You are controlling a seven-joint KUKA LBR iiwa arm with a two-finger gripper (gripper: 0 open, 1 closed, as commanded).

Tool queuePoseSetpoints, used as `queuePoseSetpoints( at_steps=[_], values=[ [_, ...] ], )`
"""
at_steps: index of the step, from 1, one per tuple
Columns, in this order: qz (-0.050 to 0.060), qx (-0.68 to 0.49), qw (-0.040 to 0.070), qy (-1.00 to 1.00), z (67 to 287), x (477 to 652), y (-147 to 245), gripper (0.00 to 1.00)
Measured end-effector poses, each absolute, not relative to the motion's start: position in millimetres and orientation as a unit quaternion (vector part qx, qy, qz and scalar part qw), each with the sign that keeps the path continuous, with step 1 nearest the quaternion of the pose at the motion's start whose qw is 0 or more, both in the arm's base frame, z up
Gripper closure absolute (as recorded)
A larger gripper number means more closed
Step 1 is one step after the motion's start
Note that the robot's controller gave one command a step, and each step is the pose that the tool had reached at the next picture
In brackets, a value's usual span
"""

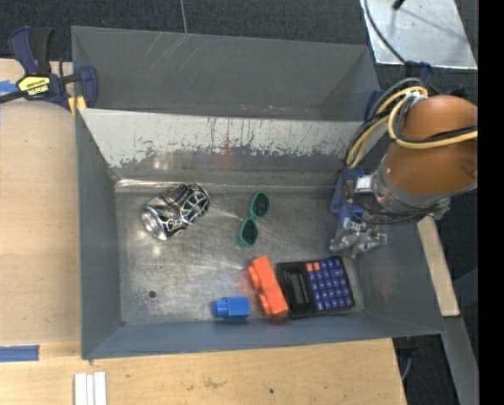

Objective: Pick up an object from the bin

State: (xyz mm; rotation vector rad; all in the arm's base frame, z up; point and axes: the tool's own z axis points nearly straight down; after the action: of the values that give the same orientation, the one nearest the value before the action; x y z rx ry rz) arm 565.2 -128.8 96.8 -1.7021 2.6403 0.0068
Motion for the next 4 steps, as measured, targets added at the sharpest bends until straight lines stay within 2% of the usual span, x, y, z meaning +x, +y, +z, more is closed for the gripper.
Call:
queuePoseSetpoints(
  at_steps=[2,4],
  values=[
    [0.0,-0.541,0.001,0.841,130.5,566.3,-130.0,1.0],
    [-0.001,-0.541,0.002,0.841,152.2,567.2,-130.0,1.0]
  ],
)
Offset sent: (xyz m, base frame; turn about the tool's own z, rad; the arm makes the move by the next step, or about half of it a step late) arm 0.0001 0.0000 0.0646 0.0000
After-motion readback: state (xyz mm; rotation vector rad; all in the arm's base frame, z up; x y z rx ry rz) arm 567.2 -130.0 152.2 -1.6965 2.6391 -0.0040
